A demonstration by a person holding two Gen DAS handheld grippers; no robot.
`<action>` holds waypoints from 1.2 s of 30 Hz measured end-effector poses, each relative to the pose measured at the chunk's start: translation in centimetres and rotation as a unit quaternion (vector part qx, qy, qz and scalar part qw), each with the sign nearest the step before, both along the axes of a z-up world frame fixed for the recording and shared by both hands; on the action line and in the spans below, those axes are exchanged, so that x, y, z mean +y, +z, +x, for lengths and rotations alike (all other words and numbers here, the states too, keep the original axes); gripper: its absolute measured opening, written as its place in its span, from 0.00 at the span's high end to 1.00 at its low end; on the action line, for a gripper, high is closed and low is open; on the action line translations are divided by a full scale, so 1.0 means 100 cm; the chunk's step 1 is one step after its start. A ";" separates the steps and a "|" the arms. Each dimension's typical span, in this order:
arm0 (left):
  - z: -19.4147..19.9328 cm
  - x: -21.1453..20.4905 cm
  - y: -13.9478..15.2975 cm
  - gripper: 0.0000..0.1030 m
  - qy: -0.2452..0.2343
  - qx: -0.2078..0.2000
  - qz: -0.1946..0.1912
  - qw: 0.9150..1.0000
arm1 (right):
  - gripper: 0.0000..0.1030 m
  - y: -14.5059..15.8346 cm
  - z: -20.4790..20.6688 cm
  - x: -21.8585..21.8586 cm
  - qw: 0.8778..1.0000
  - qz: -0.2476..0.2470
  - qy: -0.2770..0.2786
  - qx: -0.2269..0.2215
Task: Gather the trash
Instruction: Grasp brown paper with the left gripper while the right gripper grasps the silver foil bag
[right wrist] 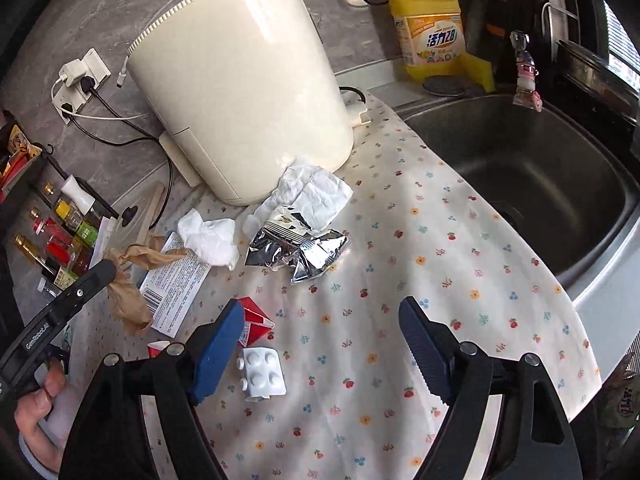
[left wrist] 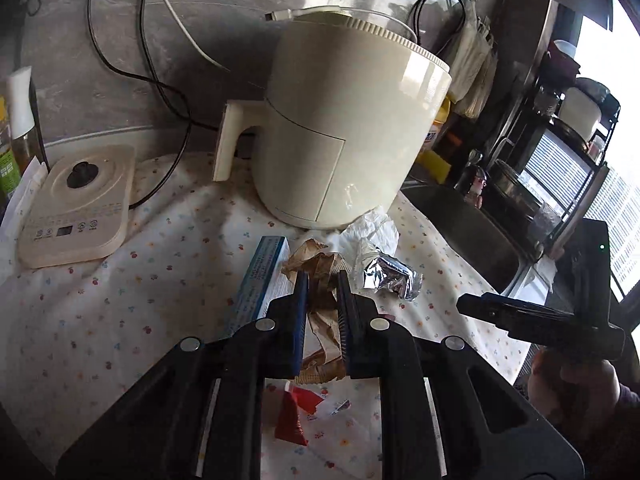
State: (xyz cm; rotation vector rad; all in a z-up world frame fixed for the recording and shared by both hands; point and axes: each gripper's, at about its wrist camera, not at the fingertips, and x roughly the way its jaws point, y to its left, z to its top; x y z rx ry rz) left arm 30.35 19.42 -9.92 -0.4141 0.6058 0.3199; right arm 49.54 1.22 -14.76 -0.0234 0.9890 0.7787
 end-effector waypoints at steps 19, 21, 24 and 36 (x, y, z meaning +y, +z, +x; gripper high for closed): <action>-0.118 0.038 -0.006 0.86 0.145 0.008 -0.010 0.989 | 0.98 -0.038 0.014 0.051 0.998 -0.053 0.007 0.025; -0.120 0.034 -0.004 0.86 0.144 0.006 -0.006 0.990 | 0.98 -0.033 0.008 0.045 0.998 -0.051 0.007 0.020; -0.126 0.028 -0.003 0.86 0.144 0.004 -0.004 0.990 | 0.98 -0.024 0.002 0.032 0.999 -0.047 -0.005 0.005; -0.148 -0.022 0.010 0.86 0.137 -0.012 0.012 0.990 | 0.98 0.005 -0.023 -0.046 0.999 -0.014 -0.035 -0.013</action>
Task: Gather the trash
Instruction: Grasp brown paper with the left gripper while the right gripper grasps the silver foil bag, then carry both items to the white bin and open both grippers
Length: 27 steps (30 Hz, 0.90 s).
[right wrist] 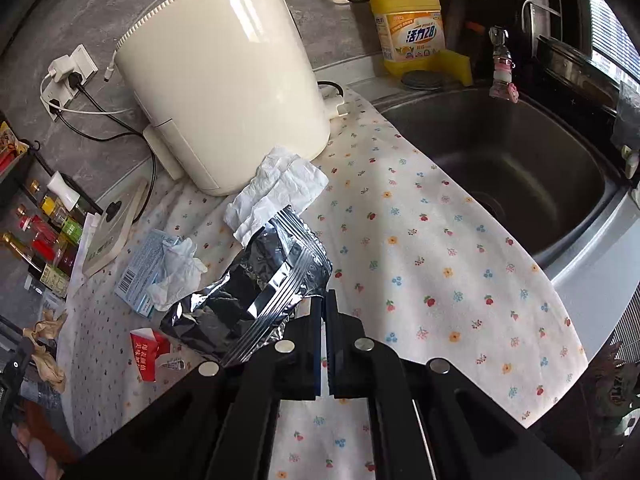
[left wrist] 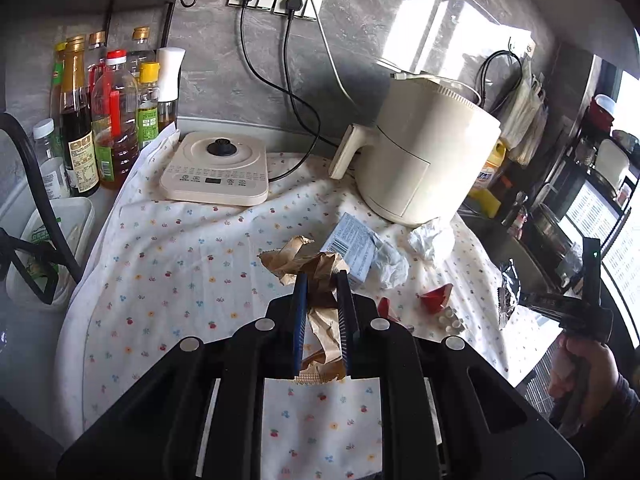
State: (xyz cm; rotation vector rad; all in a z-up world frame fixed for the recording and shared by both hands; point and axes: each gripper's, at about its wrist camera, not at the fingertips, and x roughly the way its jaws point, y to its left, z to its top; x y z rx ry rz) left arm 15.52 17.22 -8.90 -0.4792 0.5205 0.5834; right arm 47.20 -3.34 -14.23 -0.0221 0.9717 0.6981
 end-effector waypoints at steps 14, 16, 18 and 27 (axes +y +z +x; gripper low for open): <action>0.017 -0.150 -0.024 0.86 -0.123 0.033 -0.026 0.992 | 0.97 -0.010 -0.091 -0.200 0.998 -0.003 -0.047 0.030; 0.023 -0.171 -0.029 0.86 -0.142 0.035 -0.032 0.989 | 0.97 -0.015 -0.101 -0.224 0.998 -0.006 -0.060 0.035; 0.028 -0.192 -0.034 0.86 -0.162 0.035 -0.041 0.985 | 0.97 -0.020 -0.110 -0.247 0.996 -0.012 -0.074 0.040; 0.056 -0.279 -0.059 0.86 -0.255 0.052 -0.054 0.964 | 0.97 -0.043 -0.143 -0.343 0.988 -0.035 -0.138 0.059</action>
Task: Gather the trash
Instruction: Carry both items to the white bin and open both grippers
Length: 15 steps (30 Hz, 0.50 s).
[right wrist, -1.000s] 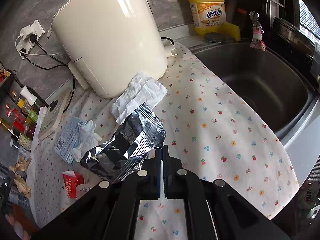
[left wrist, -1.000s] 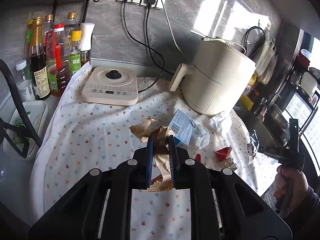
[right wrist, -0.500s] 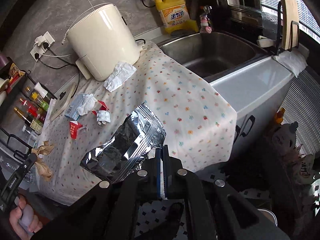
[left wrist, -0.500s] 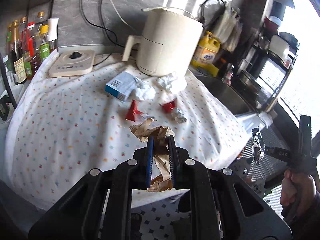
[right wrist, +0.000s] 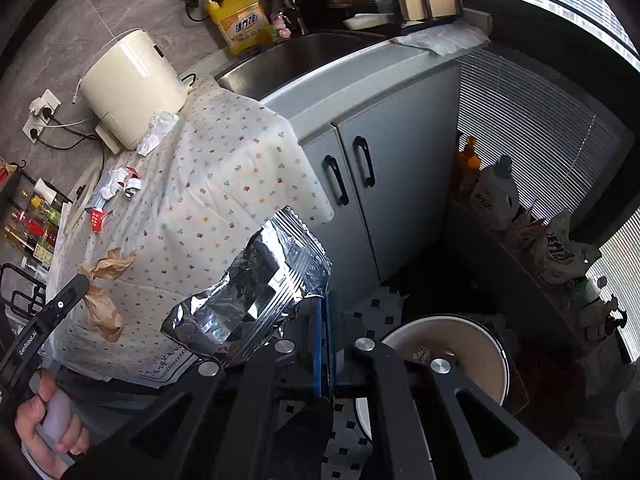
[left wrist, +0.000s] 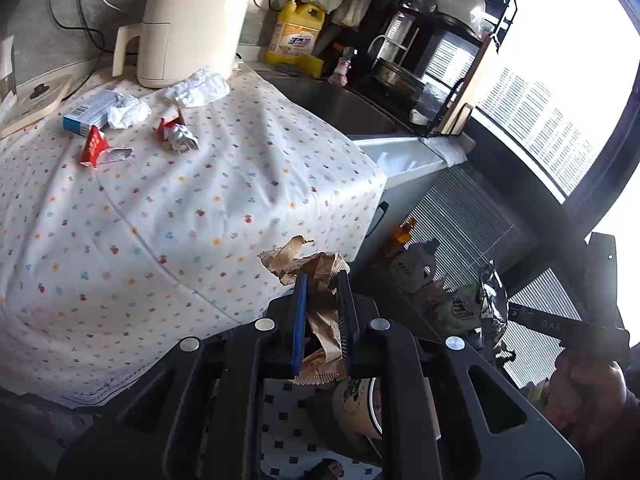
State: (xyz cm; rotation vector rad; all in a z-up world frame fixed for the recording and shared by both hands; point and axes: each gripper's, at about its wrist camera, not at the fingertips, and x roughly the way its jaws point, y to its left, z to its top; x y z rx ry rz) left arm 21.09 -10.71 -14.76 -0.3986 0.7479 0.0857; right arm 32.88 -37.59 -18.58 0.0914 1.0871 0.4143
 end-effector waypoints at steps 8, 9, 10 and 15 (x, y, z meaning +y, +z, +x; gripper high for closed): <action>0.018 -0.075 -0.039 0.86 -0.069 0.030 -0.022 0.997 | 0.97 -0.045 -0.025 -0.072 0.998 -0.029 -0.046 0.039; 0.019 -0.083 -0.044 0.86 -0.077 0.034 -0.025 0.996 | 0.97 -0.051 -0.028 -0.080 0.997 -0.031 -0.049 0.045; 0.020 -0.091 -0.048 0.86 -0.084 0.039 -0.027 0.995 | 0.94 -0.057 -0.030 -0.087 0.997 -0.033 -0.052 0.051; 0.029 -0.131 -0.067 0.86 -0.124 0.060 -0.030 0.990 | 0.94 -0.101 -0.048 -0.117 0.992 -0.042 -0.065 0.100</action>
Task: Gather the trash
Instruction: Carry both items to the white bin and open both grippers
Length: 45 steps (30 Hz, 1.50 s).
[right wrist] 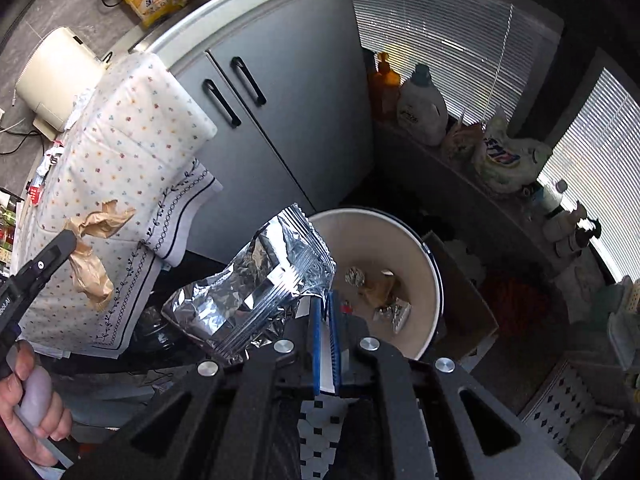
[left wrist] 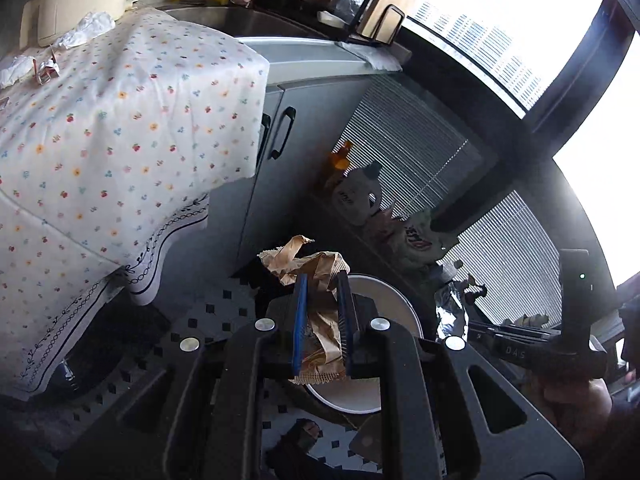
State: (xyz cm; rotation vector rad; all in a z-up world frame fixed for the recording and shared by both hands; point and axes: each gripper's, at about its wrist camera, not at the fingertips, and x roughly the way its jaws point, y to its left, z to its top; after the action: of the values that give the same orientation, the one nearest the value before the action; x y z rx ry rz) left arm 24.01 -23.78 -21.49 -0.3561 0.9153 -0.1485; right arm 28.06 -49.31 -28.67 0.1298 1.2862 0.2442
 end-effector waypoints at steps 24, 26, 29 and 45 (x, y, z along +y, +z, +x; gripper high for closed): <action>0.028 -0.132 -0.041 0.74 -0.173 0.069 -0.013 0.982 | 0.44 -0.005 -0.051 -0.112 0.991 0.020 -0.130 0.012; 0.028 -0.134 -0.037 0.50 -0.174 0.063 -0.024 0.982 | 0.43 0.000 -0.051 -0.118 0.991 0.022 -0.134 0.006; 0.029 -0.134 -0.025 0.41 -0.172 0.046 -0.019 0.984 | 0.39 0.011 -0.050 -0.123 0.990 0.027 -0.137 -0.005; 0.032 -0.036 0.063 0.21 -0.059 -0.036 0.022 0.997 | 0.14 0.083 -0.007 -0.057 0.991 0.068 -0.071 -0.088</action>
State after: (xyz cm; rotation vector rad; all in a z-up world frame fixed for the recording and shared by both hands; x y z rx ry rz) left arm 27.22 -27.36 -15.22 -0.2539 0.8663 -0.2481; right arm 27.40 -55.00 -20.41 0.3080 1.0799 0.2163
